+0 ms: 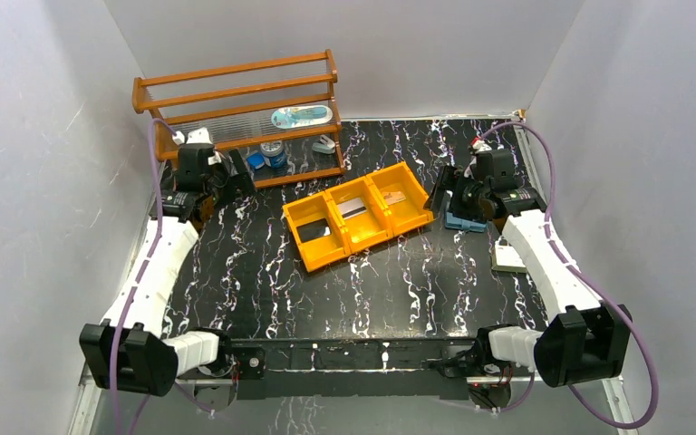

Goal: Take the credit cards out of the card holder

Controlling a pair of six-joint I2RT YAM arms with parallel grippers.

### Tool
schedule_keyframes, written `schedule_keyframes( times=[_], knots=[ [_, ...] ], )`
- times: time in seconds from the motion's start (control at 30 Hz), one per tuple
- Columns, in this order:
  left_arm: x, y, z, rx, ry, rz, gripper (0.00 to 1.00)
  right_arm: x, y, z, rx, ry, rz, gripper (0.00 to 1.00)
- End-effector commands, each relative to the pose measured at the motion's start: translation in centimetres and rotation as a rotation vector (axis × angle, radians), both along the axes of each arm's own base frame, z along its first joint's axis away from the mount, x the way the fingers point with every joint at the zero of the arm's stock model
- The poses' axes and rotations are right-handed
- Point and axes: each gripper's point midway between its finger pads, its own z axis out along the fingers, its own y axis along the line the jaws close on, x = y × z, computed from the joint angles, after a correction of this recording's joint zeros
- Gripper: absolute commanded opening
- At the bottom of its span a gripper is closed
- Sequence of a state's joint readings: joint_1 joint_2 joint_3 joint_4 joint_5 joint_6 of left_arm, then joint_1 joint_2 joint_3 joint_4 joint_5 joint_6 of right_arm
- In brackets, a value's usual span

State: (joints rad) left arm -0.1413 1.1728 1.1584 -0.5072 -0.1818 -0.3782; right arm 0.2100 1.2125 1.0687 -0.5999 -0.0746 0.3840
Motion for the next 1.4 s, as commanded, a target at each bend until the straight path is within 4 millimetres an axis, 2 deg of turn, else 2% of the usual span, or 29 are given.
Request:
schedule_keyframes(
  times=[0.0,0.1,0.43,0.57,0.7,0.83,0.9,0.97,1.03,1.13,1.33,1.37],
  knots=[
    [0.4,-0.9,-2.0,-0.109,0.038,-0.010,0.98,-0.9,2.0,-0.3,0.145,0.058,0.080,0.98],
    [-0.1,-1.2,-4.1,-0.185,0.109,0.037,0.98,-1.4,2.4,-1.1,0.179,0.109,0.103,0.98],
    [-1.6,-7.4,-8.9,-0.543,0.294,-0.130,0.98,-1.3,3.5,-2.5,0.243,0.221,0.133,0.98],
    [-2.4,-9.3,-9.4,-0.653,0.349,-0.193,0.98,-1.0,5.7,-3.1,0.258,0.256,0.182,0.98],
    [-3.0,-9.9,-9.1,-0.689,0.357,-0.215,0.98,-2.4,9.7,-4.4,0.194,0.280,0.261,0.98],
    [-3.0,-9.2,-8.5,-0.656,0.338,-0.182,0.98,-5.3,15.2,-5.2,0.156,0.240,0.372,0.98],
    [-2.7,-7.5,-8.0,-0.591,0.306,-0.084,0.98,-6.4,17.4,-5.7,0.147,0.215,0.403,0.98],
    [-2.3,-5.9,-5.8,-0.540,0.181,-0.022,0.98,-7.3,19.4,-6.1,0.143,0.194,0.433,0.98],
    [-2.2,-4.1,-4.0,-0.486,0.084,0.052,0.98,-7.9,21.2,-6.4,0.121,0.171,0.453,0.98],
    [-2.5,-1.8,-2.5,-0.413,0.015,0.147,0.98,-8.7,23.6,-7.2,0.102,0.158,0.495,0.98],
    [-3.6,0.1,-1.4,-0.338,-0.018,0.210,0.98,-8.9,27.4,-8.8,0.059,0.164,0.532,0.95],
    [-3.6,0.2,-1.4,-0.330,-0.022,0.211,0.98,-8.8,27.9,-9.8,0.043,0.178,0.530,0.95]
  ],
)
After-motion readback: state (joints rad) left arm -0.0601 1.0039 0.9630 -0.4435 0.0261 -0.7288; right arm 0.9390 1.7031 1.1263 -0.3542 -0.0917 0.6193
